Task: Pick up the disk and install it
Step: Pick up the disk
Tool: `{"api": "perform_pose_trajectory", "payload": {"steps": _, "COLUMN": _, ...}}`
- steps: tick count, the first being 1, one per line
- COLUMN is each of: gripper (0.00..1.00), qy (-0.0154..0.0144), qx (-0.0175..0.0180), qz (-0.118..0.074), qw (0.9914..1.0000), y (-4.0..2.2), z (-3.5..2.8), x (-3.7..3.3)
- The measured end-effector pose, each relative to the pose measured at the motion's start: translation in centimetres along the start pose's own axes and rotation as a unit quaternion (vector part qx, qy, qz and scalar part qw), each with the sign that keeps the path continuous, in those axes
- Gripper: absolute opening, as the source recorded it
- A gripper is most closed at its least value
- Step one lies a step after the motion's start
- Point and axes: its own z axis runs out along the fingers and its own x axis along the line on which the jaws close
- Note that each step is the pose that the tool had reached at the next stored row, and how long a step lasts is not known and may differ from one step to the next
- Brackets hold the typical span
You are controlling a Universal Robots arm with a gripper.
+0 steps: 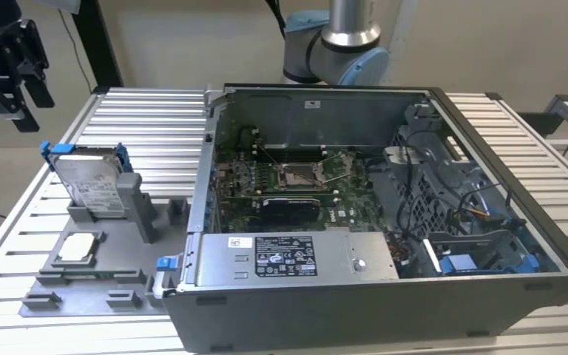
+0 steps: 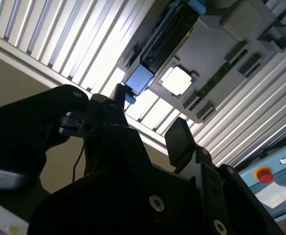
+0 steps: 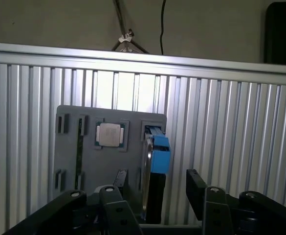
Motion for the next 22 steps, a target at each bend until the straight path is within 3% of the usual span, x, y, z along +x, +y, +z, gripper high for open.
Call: {"api": "perform_pose_trajectory", "payload": {"steps": 22, "gripper": 1.00, "qy": 0.0003, "qx": 0.0003, "qz": 0.010, "qw": 0.99995, "y": -0.47, "z": 3.96, "x": 0.12}}
